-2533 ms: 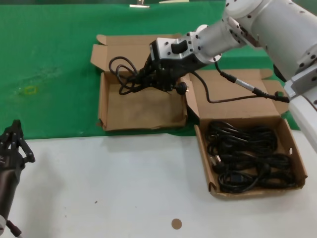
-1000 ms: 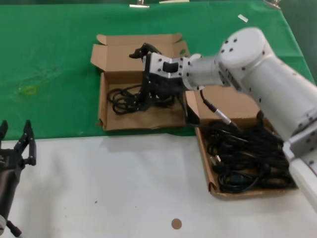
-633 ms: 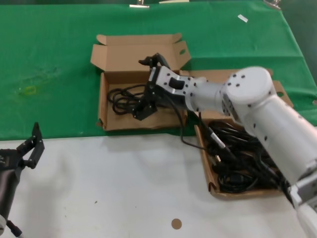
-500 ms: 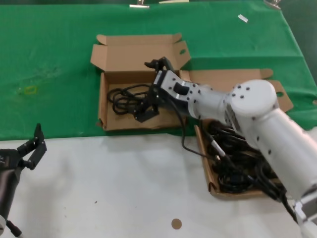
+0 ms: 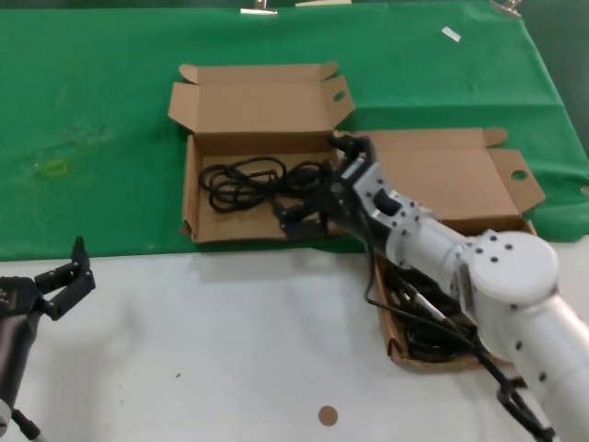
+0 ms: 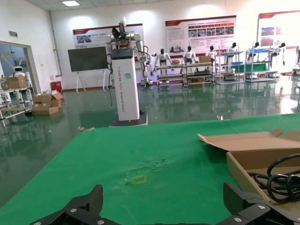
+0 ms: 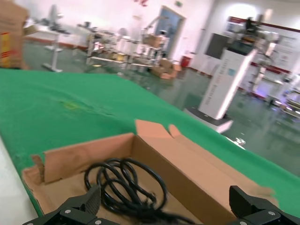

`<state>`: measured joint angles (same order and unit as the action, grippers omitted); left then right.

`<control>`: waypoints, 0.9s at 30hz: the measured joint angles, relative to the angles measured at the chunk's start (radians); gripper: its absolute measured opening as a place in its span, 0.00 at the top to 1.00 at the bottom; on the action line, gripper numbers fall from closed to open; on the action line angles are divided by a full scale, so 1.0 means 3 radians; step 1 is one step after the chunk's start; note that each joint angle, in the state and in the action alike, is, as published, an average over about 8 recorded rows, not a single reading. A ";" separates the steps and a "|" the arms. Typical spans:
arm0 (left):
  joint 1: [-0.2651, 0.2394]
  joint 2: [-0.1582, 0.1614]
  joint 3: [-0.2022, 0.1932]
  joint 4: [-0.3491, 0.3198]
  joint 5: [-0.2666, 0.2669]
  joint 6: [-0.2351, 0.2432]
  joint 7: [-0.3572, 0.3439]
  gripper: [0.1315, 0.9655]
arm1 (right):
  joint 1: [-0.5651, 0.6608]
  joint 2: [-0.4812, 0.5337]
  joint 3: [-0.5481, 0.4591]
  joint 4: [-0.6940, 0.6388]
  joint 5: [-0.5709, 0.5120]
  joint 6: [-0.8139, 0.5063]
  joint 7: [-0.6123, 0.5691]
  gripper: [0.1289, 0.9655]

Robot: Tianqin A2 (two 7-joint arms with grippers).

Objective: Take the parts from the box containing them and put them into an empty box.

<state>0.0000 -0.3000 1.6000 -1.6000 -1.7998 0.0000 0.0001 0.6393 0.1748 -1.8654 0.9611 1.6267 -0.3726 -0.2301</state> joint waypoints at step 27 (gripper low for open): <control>0.0000 0.0000 0.0000 0.0000 -0.0001 0.0000 -0.0001 0.00 | -0.1813 0.0355 0.0753 0.1811 0.0491 0.1056 0.0652 0.00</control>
<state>0.0000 -0.3000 1.6000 -1.6000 -1.8000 0.0000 -0.0001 0.0955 0.2813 -1.6397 1.5045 1.7741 -0.0558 -0.0345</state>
